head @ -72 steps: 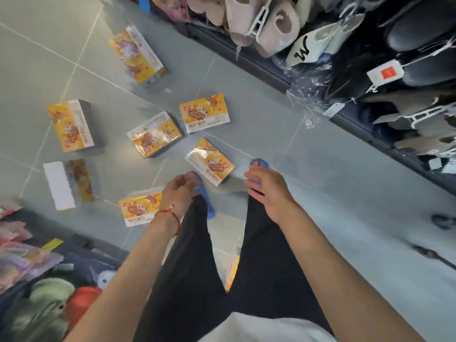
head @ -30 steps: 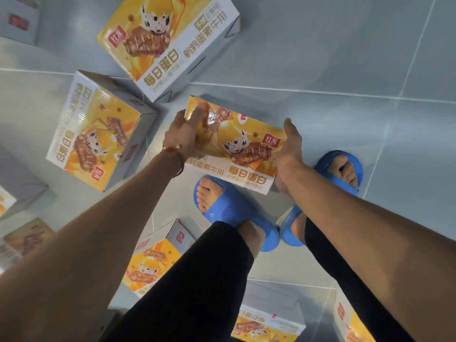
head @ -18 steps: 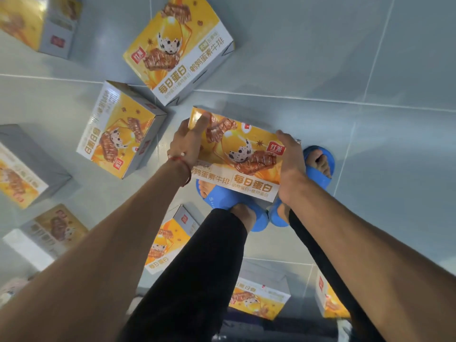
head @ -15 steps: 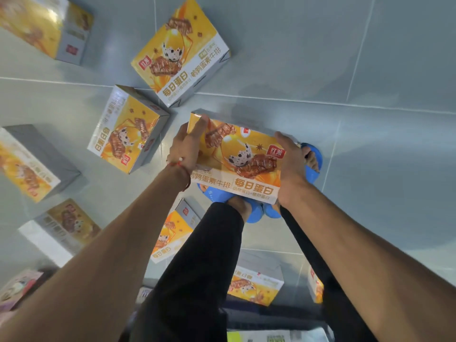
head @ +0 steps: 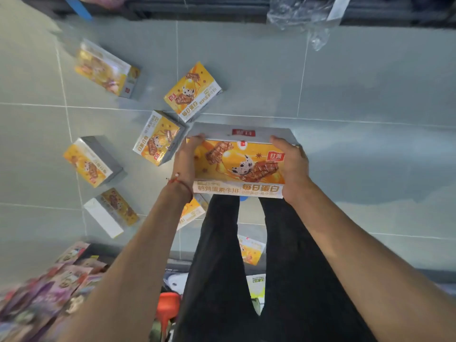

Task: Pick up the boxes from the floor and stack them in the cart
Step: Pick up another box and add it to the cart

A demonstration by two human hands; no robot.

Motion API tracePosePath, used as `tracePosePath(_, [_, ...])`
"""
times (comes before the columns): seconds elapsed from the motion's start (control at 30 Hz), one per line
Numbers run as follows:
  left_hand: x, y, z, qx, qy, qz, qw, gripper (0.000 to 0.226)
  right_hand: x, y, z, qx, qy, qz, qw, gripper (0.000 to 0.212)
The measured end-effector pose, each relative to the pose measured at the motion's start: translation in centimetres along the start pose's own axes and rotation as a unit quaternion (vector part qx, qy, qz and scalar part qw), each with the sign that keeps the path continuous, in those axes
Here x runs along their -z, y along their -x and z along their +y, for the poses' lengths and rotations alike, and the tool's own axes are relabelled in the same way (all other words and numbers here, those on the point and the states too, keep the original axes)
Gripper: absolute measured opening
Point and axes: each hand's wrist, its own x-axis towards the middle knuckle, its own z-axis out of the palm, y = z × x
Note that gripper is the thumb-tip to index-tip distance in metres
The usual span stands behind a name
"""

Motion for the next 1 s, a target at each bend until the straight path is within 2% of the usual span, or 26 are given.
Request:
tracePosePath(0.07, [0.2,3.6,1.4,-0.016,0.010,0.004,1.000,0.039,1.3,3.0,-1.5,0.020,-0.006,-0.020,1.000,0.047])
tracePosePath(0.17, [0.3,7.7,3.0,-0.050,0.022,-0.011,0.998,0.077,3.3,7.3,-3.3,0.053,-0.014,-0.044,0.998,0.050])
tracePosePath(0.23, [0.4,9.1,3.6,-0.077,0.022,-0.014,0.997,0.085,4.8,9.9,-4.3,0.073,-0.013,-0.058,0.996,0.053])
tracePosePath(0.4, [-0.6,15.0,6.4,-0.117,0.031,-0.071,0.990,0.077,8.2,14.8,-6.0,0.120,-0.042,-0.066,0.990,0.058])
tracePosePath(0.57, [-1.3,18.1,7.9,-0.144,0.020,-0.137,0.980,0.081,10.3,18.0,-6.3,0.171,-0.085,-0.060,0.980,0.065])
tracePosePath(0.67, [-1.7,18.8,9.1,-0.166,-0.006,-0.166,0.972,0.073,10.8,19.3,-6.2,0.199,-0.114,-0.061,0.971,0.072])
tracePosePath(0.8, [-2.2,19.0,10.5,-0.181,-0.053,-0.209,0.960,0.069,11.4,21.1,-5.1,0.239,-0.107,-0.057,0.963,0.058])
tracePosePath(1.0, [-4.6,20.4,12.0,-0.220,-0.118,-0.286,0.925,0.057,13.4,23.2,-4.2,0.265,-0.190,-0.034,0.945,0.051])
